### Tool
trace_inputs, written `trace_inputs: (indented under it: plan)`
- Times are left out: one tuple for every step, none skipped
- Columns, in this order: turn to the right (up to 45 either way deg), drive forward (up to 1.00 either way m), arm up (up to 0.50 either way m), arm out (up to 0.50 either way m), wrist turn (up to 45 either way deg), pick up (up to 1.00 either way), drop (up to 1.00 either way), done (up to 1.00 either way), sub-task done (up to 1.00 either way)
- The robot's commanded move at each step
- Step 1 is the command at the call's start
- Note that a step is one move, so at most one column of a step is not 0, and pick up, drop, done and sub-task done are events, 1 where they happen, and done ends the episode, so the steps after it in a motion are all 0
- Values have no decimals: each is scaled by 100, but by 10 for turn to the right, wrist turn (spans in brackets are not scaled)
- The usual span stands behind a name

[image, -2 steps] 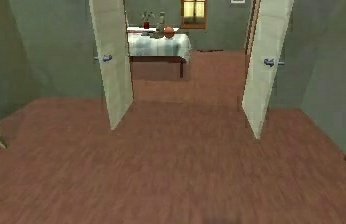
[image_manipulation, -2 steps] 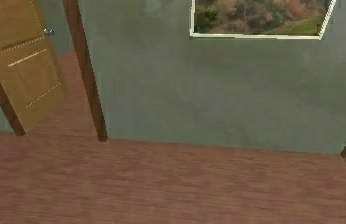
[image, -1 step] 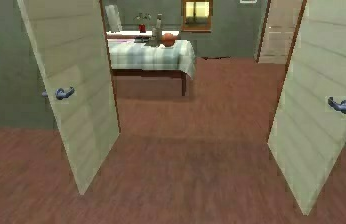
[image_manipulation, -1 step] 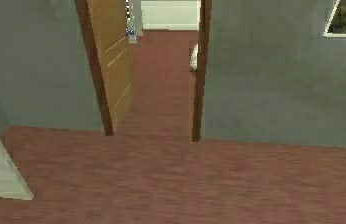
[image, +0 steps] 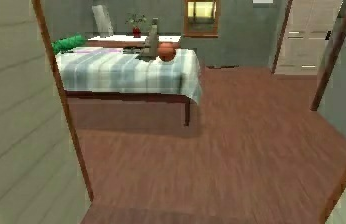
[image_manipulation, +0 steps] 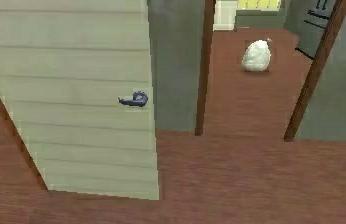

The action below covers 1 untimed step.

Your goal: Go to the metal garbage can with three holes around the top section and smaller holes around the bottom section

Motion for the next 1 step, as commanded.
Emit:
trace_inputs:
  plan:
    - [0, 100, 0, 0, 0, 0, 0, 0, 0]
